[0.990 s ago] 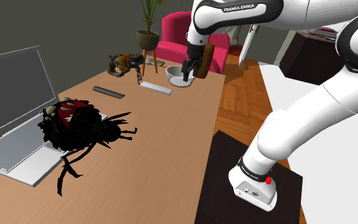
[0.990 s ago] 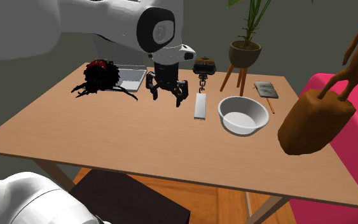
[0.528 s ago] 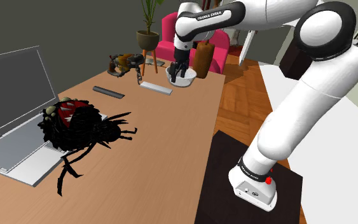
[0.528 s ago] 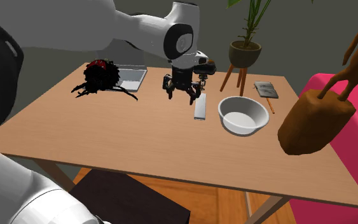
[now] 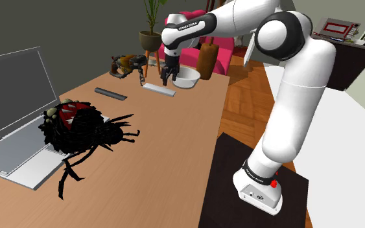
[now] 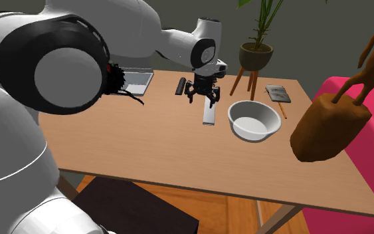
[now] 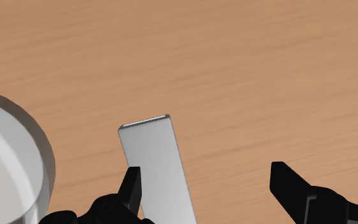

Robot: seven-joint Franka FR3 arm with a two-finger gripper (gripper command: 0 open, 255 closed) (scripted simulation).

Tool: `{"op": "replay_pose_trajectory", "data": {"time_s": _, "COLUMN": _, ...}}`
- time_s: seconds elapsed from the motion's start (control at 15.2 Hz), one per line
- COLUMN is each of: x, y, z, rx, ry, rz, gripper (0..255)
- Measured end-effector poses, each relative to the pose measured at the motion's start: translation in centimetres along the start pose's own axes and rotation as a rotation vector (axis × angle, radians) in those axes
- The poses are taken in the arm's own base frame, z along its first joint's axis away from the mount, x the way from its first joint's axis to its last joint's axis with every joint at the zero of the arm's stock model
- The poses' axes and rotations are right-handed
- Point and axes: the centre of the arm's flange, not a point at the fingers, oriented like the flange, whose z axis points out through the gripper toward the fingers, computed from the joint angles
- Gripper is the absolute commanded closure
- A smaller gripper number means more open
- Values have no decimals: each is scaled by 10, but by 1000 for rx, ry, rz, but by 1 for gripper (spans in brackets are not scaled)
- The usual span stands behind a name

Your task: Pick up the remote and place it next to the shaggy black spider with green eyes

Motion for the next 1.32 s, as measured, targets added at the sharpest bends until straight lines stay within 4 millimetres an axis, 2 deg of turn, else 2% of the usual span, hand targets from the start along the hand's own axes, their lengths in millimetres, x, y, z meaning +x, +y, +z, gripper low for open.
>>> {"op": "replay_pose_trajectory", "data": {"time_s": 0.26, "x": 43, "y": 18, "z": 24, "rx": -4, "ry": 4, "rz": -14, "gripper": 0}}
{"op": "replay_pose_trajectory", "data": {"time_s": 0.46, "x": 76, "y": 24, "z": 44, "rx": -6, "ry": 6, "rz": -25, "gripper": 0}}
{"op": "replay_pose_trajectory", "data": {"time_s": 0.53, "x": 81, "y": 26, "z": 50, "rx": -6, "ry": 7, "rz": -27, "gripper": 0}}
{"op": "replay_pose_trajectory", "data": {"time_s": 0.99, "x": 87, "y": 27, "z": 84, "rx": -7, "ry": 7, "rz": -29, "gripper": 0}}
{"op": "replay_pose_trajectory", "data": {"time_s": 1.32, "x": 88, "y": 27, "z": 89, "rx": -7, "ry": 8, "rz": -29, "gripper": 0}}
